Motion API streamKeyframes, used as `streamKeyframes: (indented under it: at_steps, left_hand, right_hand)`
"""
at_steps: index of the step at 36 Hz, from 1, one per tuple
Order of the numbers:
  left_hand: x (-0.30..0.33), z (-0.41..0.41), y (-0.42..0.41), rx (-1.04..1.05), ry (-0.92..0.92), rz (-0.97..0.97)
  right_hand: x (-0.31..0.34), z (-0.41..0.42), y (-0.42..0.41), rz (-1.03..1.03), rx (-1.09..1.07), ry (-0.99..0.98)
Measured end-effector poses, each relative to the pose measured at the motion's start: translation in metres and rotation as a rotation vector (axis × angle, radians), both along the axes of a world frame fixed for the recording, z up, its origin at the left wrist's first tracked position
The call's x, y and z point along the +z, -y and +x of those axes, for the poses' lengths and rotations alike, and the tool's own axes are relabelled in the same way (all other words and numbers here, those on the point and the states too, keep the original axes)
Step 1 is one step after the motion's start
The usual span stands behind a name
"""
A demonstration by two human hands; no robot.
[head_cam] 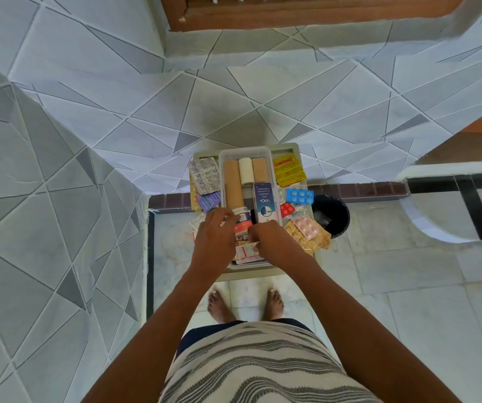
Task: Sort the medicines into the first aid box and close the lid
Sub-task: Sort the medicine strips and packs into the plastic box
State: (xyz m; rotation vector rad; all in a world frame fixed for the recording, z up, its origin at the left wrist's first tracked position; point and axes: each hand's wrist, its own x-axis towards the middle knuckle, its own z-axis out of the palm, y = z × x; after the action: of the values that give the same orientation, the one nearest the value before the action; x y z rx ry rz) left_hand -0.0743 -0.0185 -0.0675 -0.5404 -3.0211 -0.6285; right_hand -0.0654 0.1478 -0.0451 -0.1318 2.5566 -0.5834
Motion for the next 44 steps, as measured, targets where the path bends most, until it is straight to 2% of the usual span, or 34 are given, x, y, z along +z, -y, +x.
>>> streamKeyframes:
  at_steps: [5, 11, 15, 21, 26, 29, 32, 35, 37, 41, 44]
  left_hand:
    - [-0.007, -0.009, -0.004, -0.011, -0.009, -0.037]
    - [-0.001, -0.021, -0.006, -0.055, 0.052, -0.062]
    - [0.001, -0.021, -0.002, -0.12, 0.041, -0.141]
    - [0.007, -0.027, 0.008, -0.193, 0.083, -0.143]
    - [0.01, -0.029, 0.006, -0.208, 0.123, -0.145]
    - [0.011, -0.03, 0.005, -0.189, 0.147, -0.115]
    - [0.013, -0.027, 0.001, -0.123, 0.136, -0.049]
    - [0.018, -0.023, -0.013, -0.082, 0.114, 0.076]
    - [0.022, -0.021, -0.029, -0.106, 0.079, 0.094]
    - [0.026, -0.028, -0.069, -0.19, -0.008, -0.065]
    - [0.026, -0.04, -0.105, -0.22, 0.005, -0.231]
  right_hand:
    - [-0.011, 0.008, 0.008, 0.124, 0.05, -0.022]
    - [-0.012, 0.015, 0.005, 0.145, 0.055, -0.118]
    - [-0.011, 0.019, 0.001, 0.109, 0.063, -0.151]
    - [-0.012, 0.023, -0.009, 0.029, -0.011, -0.291]
    - [-0.012, 0.023, -0.009, -0.002, 0.001, -0.285]
    - [-0.01, 0.027, -0.014, -0.092, -0.113, -0.305]
    - [-0.003, 0.033, -0.029, -0.193, -0.353, -0.402]
    - [-0.002, 0.033, -0.051, -0.165, -0.551, -0.453]
    - [-0.006, 0.032, -0.07, -0.159, -0.671, -0.447]
    - [-0.018, 0.019, -0.103, -0.144, -0.737, -0.422]
    - [-0.028, -0.004, -0.125, -0.136, -0.723, -0.341]
